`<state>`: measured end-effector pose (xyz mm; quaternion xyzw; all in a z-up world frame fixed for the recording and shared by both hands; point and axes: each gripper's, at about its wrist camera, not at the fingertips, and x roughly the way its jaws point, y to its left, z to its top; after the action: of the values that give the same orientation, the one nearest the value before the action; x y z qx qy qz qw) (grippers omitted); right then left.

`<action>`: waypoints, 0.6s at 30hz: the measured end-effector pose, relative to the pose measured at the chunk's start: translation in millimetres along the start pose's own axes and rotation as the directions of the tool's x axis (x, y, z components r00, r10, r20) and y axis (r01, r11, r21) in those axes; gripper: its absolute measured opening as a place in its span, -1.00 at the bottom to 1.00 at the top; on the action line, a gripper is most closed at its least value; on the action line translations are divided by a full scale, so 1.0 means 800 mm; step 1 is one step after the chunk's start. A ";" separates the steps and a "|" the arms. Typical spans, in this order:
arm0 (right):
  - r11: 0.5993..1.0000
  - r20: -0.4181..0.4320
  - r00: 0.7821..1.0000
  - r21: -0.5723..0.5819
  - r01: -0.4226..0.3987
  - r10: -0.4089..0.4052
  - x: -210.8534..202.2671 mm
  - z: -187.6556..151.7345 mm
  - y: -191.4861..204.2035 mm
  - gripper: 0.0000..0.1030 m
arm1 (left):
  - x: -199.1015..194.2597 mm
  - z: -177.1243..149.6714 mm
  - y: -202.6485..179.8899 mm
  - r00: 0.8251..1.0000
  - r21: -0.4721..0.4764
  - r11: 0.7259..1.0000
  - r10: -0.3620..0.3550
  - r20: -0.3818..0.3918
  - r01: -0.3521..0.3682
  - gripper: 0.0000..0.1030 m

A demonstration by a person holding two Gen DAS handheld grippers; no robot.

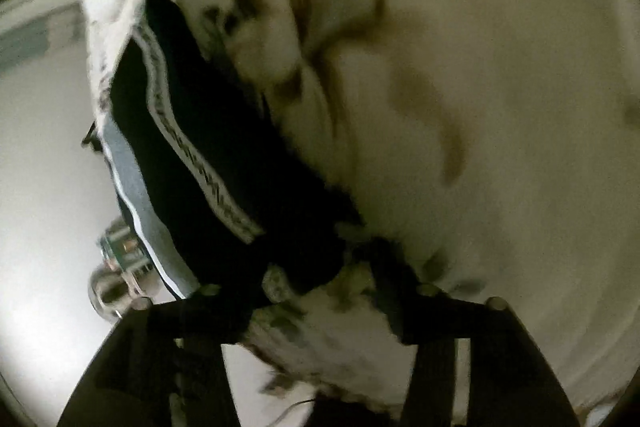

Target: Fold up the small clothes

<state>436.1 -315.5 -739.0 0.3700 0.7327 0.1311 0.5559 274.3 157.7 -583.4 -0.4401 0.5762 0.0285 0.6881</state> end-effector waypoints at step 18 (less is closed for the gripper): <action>0.930 -0.246 0.944 -0.240 -0.279 0.220 0.067 0.117 0.081 0.36 | 0.098 0.133 -0.062 0.965 0.176 0.949 -0.259 -0.024 0.260 0.34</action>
<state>541.6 -254.0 -771.0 0.3644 0.7104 0.3394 0.4974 409.1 158.6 -624.9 -0.4489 0.5139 -0.1139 0.7221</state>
